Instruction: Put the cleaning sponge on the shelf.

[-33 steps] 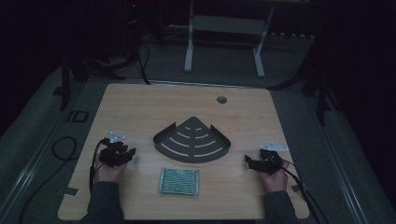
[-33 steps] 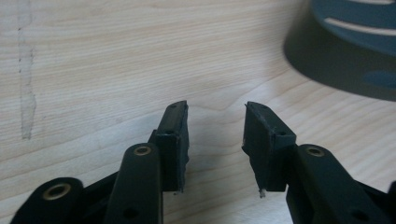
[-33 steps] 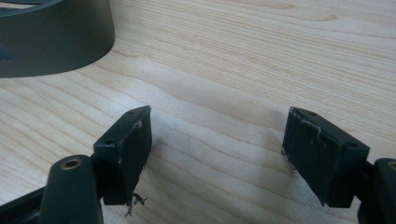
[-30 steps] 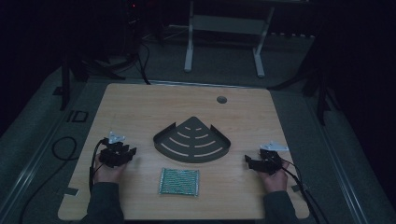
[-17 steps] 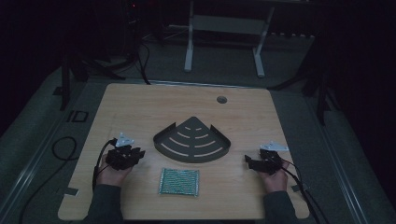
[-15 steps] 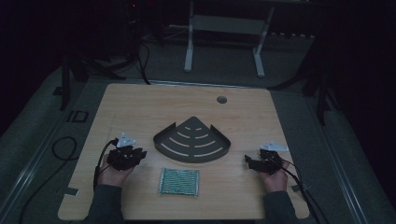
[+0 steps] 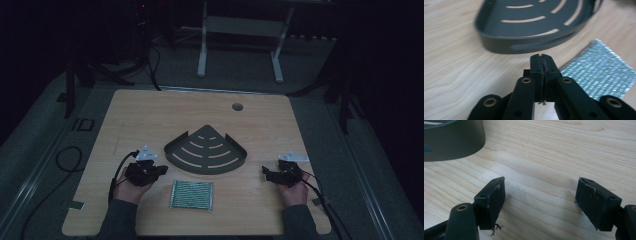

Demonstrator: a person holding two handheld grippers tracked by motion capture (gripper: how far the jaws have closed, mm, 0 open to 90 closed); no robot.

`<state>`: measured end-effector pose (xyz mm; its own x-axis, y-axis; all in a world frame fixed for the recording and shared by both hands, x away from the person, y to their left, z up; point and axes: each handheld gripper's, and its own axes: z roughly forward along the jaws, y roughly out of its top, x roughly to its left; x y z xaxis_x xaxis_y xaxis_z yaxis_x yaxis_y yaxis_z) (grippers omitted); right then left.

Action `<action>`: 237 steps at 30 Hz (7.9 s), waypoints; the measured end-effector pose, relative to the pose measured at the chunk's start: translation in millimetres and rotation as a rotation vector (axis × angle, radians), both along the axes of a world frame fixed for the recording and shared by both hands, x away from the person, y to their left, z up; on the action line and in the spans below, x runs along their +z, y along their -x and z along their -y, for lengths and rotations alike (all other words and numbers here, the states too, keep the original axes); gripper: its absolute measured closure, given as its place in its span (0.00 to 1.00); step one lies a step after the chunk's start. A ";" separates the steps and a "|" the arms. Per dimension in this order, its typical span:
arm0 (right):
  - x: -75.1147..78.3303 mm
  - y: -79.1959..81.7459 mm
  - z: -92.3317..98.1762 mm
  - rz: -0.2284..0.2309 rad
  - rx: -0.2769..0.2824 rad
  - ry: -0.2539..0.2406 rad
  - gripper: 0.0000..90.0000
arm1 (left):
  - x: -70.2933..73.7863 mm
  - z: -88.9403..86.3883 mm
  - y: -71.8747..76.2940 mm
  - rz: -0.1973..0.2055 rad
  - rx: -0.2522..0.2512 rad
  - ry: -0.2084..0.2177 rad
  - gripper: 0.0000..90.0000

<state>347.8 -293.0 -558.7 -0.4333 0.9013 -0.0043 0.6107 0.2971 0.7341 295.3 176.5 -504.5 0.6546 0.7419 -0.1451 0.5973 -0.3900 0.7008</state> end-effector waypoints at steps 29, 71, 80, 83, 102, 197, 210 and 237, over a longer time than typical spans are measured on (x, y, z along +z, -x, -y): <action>0.0 0.0 0.0 0.000 0.000 0.000 0.26 | -19.9 78.1 14.4 -0.047 -0.253 -0.097 1.00; 0.0 -0.1 0.1 0.000 0.001 0.000 0.26 | -20.1 -12.5 6.3 -0.094 0.046 -0.176 1.00; 0.1 -0.8 -0.2 -0.002 -0.002 0.000 0.26 | -20.5 -37.7 0.9 -0.100 0.160 -0.172 1.00; 0.1 -1.2 -0.2 -0.001 -0.001 0.001 0.26 | -20.3 -46.8 -0.1 -0.101 0.210 -0.181 1.00; 0.0 -1.8 -0.3 0.000 -0.001 0.001 0.26 | -16.6 -21.4 9.1 -0.122 0.075 -0.191 1.00; -0.1 -1.9 -0.5 0.001 -0.001 0.000 0.26 | -0.2 -73.0 -72.7 -0.471 0.044 -0.234 0.85; -0.1 -1.9 -0.5 0.001 -0.001 0.000 0.26 | -10.2 -71.1 -78.2 -0.518 0.036 -0.239 0.86; -0.1 -1.9 -0.5 0.001 -0.001 0.000 0.26 | 5.2 -70.8 -83.9 -0.554 -0.007 -0.242 1.00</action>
